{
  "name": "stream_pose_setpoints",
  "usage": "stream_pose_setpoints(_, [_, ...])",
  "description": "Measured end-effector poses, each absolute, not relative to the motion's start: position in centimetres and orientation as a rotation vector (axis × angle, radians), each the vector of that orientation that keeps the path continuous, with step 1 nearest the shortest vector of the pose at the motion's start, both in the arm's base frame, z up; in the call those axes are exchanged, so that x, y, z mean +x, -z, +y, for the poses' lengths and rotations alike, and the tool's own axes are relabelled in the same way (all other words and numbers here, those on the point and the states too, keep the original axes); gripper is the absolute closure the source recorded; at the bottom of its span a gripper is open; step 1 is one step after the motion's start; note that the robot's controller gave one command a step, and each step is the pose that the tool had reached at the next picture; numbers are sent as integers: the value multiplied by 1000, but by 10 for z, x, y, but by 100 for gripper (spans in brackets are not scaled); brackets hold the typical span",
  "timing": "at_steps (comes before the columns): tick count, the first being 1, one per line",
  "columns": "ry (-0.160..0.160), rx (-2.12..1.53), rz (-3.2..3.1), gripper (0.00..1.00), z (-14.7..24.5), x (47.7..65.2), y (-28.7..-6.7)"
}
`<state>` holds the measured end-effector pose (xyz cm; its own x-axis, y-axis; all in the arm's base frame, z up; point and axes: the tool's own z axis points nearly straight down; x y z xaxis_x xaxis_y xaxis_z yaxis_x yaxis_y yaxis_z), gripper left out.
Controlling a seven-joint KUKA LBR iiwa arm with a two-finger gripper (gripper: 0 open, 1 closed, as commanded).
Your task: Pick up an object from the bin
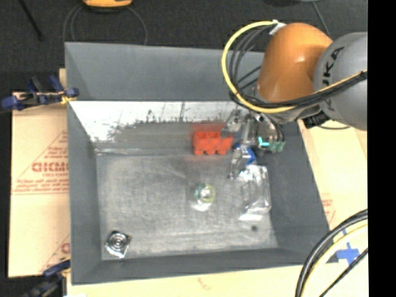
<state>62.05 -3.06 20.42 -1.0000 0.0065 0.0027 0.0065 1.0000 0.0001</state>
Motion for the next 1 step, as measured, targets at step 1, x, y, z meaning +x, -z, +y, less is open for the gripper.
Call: stream_pose_setpoints(1, [-2,-94,-3148,0,-30,625,-89])
